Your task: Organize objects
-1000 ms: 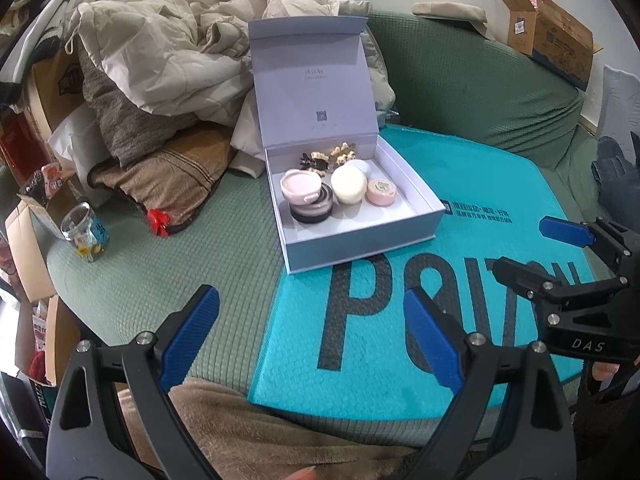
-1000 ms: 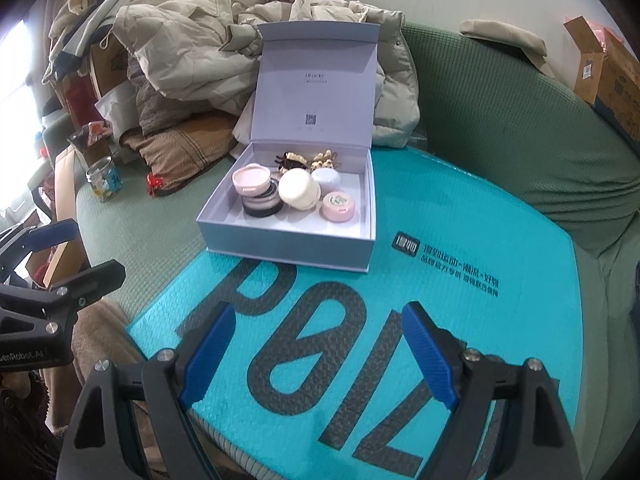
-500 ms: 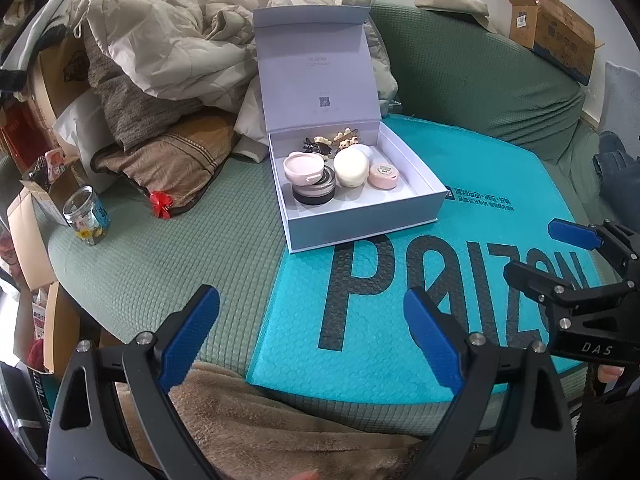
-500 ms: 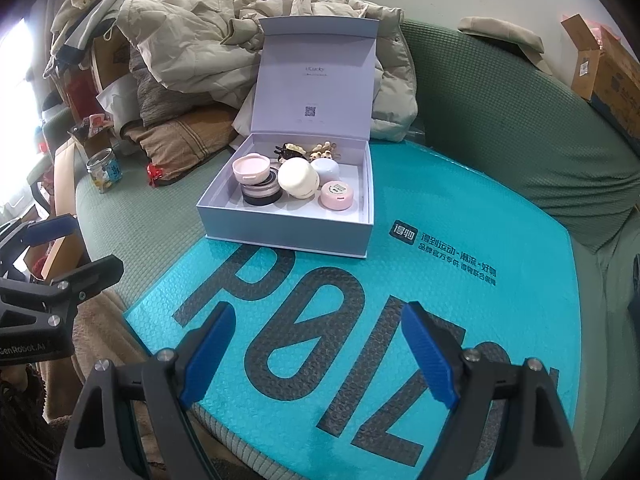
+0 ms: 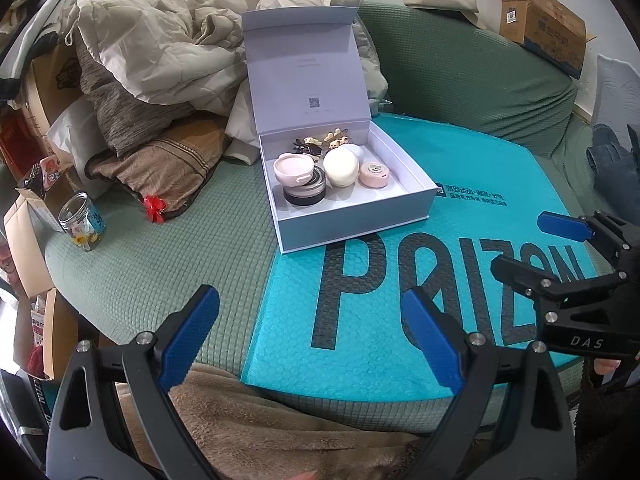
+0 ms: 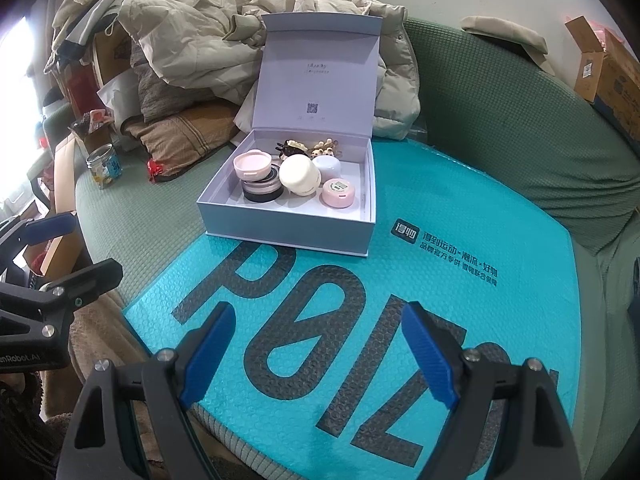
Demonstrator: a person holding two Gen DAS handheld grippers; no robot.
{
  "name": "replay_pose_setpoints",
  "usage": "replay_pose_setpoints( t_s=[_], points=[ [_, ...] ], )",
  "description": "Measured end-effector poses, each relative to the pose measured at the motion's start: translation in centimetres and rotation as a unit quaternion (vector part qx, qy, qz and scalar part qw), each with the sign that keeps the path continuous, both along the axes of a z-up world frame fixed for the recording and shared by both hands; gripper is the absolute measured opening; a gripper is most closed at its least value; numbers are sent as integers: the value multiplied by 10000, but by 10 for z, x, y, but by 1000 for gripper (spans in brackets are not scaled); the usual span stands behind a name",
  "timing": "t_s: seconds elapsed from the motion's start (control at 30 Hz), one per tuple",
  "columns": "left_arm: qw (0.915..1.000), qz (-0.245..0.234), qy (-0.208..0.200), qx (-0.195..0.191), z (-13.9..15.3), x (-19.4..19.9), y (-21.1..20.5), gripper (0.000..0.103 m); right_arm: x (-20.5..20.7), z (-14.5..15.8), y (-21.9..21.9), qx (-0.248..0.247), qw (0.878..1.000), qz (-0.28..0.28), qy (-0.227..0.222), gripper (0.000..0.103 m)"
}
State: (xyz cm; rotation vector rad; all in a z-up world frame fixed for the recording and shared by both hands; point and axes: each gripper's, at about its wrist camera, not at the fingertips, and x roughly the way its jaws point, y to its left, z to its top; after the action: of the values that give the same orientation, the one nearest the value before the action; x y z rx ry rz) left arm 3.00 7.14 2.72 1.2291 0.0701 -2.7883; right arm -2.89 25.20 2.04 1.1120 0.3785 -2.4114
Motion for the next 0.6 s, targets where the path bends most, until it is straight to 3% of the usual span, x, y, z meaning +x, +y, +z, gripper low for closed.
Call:
replay_pose_setpoints(
  t_s=[0.6],
  points=[
    [10000, 24, -48, 58, -3, -2, -2, 93, -6, -6, -5, 36, 9999, 28, -146, 86]
  ],
)
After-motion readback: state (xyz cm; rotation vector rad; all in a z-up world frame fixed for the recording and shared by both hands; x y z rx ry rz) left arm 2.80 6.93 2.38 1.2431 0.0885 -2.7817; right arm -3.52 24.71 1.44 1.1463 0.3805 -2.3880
